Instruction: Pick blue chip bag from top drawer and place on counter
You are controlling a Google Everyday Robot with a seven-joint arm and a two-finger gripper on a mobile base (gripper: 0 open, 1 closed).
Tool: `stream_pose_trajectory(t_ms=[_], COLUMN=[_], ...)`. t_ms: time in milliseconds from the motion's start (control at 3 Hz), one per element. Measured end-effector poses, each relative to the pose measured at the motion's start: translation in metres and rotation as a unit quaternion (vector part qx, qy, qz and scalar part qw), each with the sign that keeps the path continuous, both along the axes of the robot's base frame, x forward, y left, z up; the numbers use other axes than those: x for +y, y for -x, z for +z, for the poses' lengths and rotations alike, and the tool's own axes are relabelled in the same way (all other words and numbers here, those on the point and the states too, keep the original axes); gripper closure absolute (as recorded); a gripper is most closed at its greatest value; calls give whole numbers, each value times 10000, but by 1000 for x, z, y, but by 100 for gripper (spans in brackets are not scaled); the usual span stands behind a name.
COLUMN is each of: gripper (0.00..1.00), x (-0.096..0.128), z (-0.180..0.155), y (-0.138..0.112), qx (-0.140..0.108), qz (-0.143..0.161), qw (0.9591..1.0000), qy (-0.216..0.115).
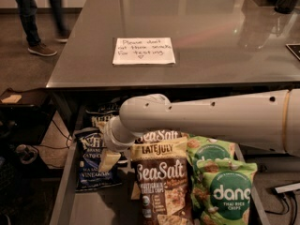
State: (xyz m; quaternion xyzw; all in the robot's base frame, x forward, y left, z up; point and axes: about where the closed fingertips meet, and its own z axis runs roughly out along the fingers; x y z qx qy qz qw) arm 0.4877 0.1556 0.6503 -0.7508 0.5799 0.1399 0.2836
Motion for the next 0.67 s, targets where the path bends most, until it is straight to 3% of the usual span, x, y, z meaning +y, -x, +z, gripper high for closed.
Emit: stream_pose_trajectory(t_ms=[667], gripper=[64], x=[8], z=[7], y=[3], qx=[-31], qz=[60], qw=[10000], qy=[-37])
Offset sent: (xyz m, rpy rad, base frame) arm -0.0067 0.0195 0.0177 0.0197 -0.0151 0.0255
